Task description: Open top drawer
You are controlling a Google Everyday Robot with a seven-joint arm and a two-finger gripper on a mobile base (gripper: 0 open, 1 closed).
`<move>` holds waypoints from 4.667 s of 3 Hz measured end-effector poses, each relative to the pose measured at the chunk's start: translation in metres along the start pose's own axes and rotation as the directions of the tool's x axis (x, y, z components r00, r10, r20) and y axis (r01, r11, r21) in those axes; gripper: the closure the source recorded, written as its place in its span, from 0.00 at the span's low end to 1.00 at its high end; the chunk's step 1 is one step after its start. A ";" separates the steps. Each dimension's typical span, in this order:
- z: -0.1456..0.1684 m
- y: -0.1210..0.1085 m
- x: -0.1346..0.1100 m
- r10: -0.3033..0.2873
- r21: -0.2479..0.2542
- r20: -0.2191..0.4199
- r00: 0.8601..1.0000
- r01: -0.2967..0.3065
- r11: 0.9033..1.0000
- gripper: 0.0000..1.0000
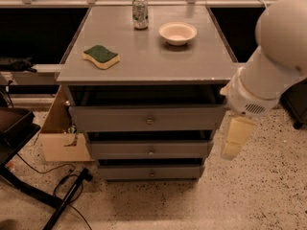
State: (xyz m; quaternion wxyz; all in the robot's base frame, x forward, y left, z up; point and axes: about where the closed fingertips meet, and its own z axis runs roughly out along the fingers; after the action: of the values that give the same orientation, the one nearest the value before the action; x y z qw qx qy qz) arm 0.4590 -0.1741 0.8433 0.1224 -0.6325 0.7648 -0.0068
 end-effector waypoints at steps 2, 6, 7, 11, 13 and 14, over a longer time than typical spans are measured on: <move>0.129 -0.033 -0.019 -0.045 -0.028 0.031 0.999 0.046 0.999 0.00; 0.212 -0.118 -0.069 -0.105 0.045 -0.003 0.995 0.105 0.993 0.00; 0.225 -0.123 -0.079 -0.117 0.048 -0.029 0.993 0.118 0.992 0.00; 0.242 -0.112 -0.067 -0.100 0.027 -0.062 0.993 0.102 0.994 0.86; 0.235 -0.115 -0.068 -0.100 0.027 -0.063 0.993 0.102 0.994 1.00; 0.233 -0.110 -0.064 -0.105 0.013 -0.076 0.992 0.106 0.994 1.00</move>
Offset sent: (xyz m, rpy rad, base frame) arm 0.0923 0.0413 -0.1640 0.0431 0.0129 0.0715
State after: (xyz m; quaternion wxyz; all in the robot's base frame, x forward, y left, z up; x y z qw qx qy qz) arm 0.6220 -0.1005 0.6470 0.0984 -0.6705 0.7341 -0.0433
